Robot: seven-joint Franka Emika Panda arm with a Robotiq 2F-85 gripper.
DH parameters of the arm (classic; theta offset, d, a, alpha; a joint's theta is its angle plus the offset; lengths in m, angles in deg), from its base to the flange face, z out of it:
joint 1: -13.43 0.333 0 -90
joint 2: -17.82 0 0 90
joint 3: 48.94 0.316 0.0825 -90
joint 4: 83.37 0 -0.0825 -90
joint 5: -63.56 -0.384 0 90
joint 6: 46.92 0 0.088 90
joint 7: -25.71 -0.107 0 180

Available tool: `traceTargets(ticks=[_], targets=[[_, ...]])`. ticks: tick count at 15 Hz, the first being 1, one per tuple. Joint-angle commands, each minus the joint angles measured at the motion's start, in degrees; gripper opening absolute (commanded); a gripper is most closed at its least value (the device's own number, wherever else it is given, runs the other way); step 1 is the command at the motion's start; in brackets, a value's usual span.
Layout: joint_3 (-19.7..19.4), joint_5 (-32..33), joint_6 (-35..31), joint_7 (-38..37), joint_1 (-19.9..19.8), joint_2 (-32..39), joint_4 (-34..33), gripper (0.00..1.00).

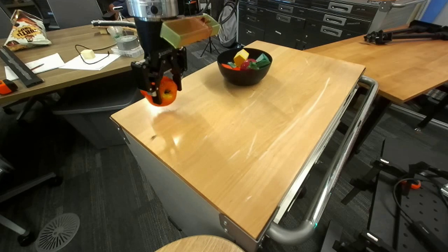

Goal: Move the apple to the left, take the radish and blocks out of the black bowl

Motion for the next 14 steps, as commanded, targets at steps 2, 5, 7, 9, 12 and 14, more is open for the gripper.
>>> traceTargets(ticks=[2, 5, 7, 9, 12, 14], targets=[[-2.09, 3.36, -12.60, -3.23, 2.44, 0.21, 4.89, 0.53], [-2.65, 4.29, -13.47, -4.46, 2.82, -0.51, 5.46, 0.53], [-2.94, 4.75, -12.90, -4.68, 2.87, -1.08, 5.49, 0.53], [-3.14, 5.03, -12.89, -4.69, 2.76, -1.55, 5.79, 0.53], [-3.46, 5.39, -11.60, -4.53, 2.72, -2.61, 6.08, 0.53], [-4.00, 6.48, -12.04, -4.76, 2.95, -3.50, 7.11, 0.53]])
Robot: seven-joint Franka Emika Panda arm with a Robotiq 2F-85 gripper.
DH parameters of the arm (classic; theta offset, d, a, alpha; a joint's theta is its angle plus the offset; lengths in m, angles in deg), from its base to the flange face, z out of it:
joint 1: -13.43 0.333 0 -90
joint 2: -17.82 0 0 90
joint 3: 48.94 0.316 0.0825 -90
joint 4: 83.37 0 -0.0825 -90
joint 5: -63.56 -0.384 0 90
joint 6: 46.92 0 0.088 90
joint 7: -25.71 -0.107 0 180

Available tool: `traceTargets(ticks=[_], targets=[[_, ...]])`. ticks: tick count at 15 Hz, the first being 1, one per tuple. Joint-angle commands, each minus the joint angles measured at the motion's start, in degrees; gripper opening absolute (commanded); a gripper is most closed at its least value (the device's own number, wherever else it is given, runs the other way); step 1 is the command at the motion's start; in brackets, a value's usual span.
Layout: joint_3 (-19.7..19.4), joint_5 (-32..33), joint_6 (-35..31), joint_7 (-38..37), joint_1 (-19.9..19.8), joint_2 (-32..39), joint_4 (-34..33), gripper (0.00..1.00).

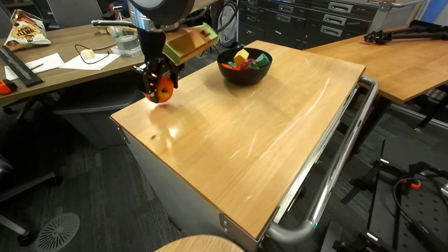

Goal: Move the apple to the left, take the radish and blocks out of the black bowl

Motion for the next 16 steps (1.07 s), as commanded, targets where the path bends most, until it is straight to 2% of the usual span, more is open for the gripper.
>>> traceTargets(ticks=[1, 6, 13, 14, 16], targets=[[-1.63, 2.70, -0.58, -1.89, 1.13, -3.51, 3.35, 0.53], [-3.04, 5.32, -0.25, -4.41, 1.23, -5.27, 6.46, 0.53], [-3.17, 5.03, 0.80, -6.56, 1.11, -5.74, 8.71, 0.53], [-3.14, 4.85, 0.79, -6.92, 1.06, -5.85, 8.86, 0.86], [-3.07, 4.57, 0.72, -7.56, 0.95, -6.21, 8.89, 1.00]])
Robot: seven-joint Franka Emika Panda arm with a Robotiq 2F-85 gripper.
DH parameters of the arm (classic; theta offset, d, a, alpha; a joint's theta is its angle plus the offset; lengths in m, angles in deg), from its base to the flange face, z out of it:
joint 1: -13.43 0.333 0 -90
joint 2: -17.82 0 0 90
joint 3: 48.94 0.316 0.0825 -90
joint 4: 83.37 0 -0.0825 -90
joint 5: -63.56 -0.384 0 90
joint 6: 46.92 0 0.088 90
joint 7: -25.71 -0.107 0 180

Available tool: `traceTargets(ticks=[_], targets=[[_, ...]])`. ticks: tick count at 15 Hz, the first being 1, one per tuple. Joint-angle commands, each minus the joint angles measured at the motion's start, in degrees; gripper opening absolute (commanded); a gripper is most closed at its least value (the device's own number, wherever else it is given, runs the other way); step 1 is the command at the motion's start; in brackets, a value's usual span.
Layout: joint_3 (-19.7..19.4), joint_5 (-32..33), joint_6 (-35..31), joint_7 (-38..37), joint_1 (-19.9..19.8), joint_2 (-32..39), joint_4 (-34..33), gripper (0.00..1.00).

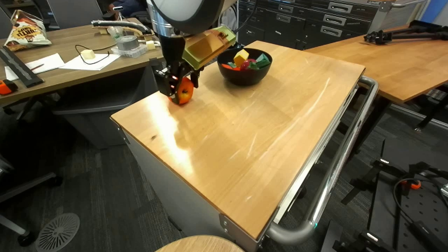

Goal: Move the apple to the left, take the radish and blocks out of the black bowl

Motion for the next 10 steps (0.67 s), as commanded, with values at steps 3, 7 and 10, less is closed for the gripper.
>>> traceTargets(ticks=[3, 7, 10], targets=[[-0.50, 0.17, 1.52, -2.66, 0.51, -4.22, 2.32, 1.00], [-0.45, 1.21, 11.06, -1.74, 0.45, -10.71, 3.49, 1.00], [-0.39, 1.99, 19.61, -1.83, -0.66, -18.09, 4.92, 1.00]])
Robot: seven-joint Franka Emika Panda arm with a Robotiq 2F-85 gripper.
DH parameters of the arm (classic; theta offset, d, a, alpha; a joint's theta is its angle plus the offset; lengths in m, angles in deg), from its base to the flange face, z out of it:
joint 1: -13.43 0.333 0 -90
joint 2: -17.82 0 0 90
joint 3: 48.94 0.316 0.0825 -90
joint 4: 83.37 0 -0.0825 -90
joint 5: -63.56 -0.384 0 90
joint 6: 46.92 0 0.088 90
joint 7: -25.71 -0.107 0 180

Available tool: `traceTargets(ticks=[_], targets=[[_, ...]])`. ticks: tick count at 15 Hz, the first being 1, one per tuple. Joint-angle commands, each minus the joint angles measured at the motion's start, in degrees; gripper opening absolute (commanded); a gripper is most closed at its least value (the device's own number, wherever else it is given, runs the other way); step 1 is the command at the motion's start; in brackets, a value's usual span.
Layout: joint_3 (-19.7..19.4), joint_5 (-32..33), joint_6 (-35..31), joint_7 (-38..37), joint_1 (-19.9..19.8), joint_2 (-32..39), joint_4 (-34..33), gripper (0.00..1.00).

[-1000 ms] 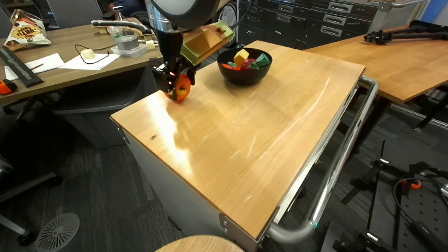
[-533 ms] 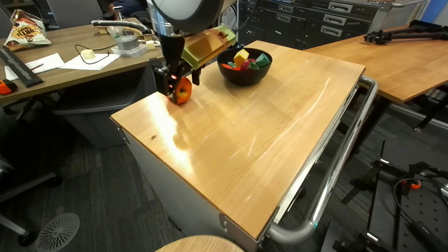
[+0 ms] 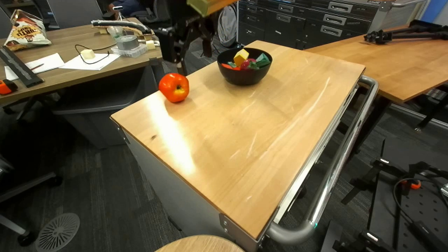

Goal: Move the apple to the left, take the radish and blocks out of the black bowl

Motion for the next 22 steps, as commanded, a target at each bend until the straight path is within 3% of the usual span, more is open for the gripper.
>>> traceTargets(ticks=[1, 4, 5, 8, 13, 17, 22], targets=[[-0.85, 2.44, 8.05, -1.20, -1.03, -10.94, 4.54, 1.00], [-2.88, 4.71, 11.91, 0.54, -5.07, -15.52, 5.80, 1.00], [-0.95, 3.92, 11.20, -0.57, -3.57, -11.86, 2.47, 1.00], [-2.19, 3.87, 11.95, 0.72, -6.61, -14.64, 4.49, 1.00], [-1.99, 4.60, 12.13, 0.95, -6.37, -14.82, 5.13, 1.00], [-3.09, 5.58, 11.68, 7.61, -8.89, -16.37, 5.98, 1.00], [-5.62, 3.02, 8.77, 24.81, -15.40, -16.06, 6.63, 1.00]])
